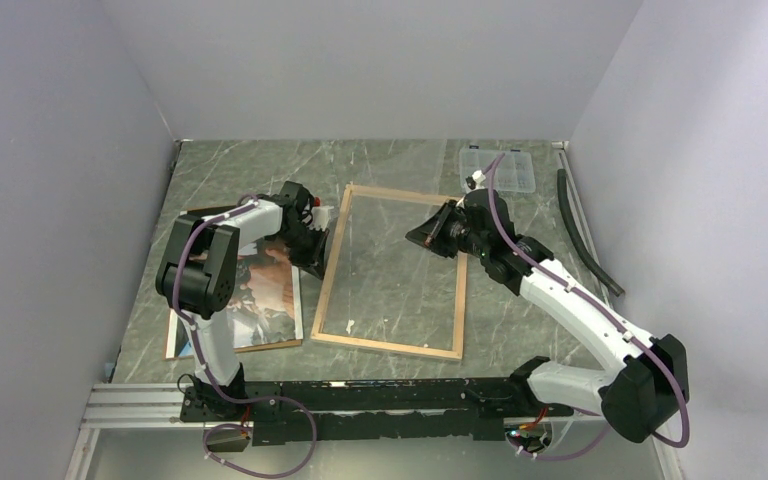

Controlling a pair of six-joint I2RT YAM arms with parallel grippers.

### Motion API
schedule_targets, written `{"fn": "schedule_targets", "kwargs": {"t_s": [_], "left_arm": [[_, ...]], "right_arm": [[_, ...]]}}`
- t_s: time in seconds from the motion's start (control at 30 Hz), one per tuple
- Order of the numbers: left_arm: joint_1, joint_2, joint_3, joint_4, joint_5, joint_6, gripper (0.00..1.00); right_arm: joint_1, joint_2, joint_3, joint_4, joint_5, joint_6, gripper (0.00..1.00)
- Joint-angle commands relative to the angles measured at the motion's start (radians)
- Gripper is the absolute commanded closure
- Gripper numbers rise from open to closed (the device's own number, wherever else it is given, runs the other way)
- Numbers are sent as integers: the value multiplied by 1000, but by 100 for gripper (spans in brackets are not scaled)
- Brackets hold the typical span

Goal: Put the photo into the frame
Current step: Place the photo frame item in the photo frame.

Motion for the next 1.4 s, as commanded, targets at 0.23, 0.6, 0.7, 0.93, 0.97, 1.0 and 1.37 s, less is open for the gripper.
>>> {"fn": "schedule_targets", "kwargs": {"t_s": [0.23,0.6,0.7,0.93,0.97,1.0,1.37], "left_arm": [[-5,-27,-19,5,1,-1,97],[-5,-32,-15,1,-5,-1,97],[-5,-31,-14,1,-4,-1,97],[-5,-34,-6,-4,-9,-1,97],[-5,-33,-4,-4,-8,-1,97],[-5,-34,-3,-4,-10,-1,97],[-5,-27,10,-9,-9,-1,97]], "right_arm": [[2,-30,-11,75,11,3,100],[2,-19,-36,68,23,-15,100],[2,-18,-40,57,32,-19,100],[-6,9,-38,40,20,-44,100],[-10,10,-42,44,18,-45,100],[-14,10,-45,46,15,-47,100],[-67,49,-51,88,-74,-88,100]]}}
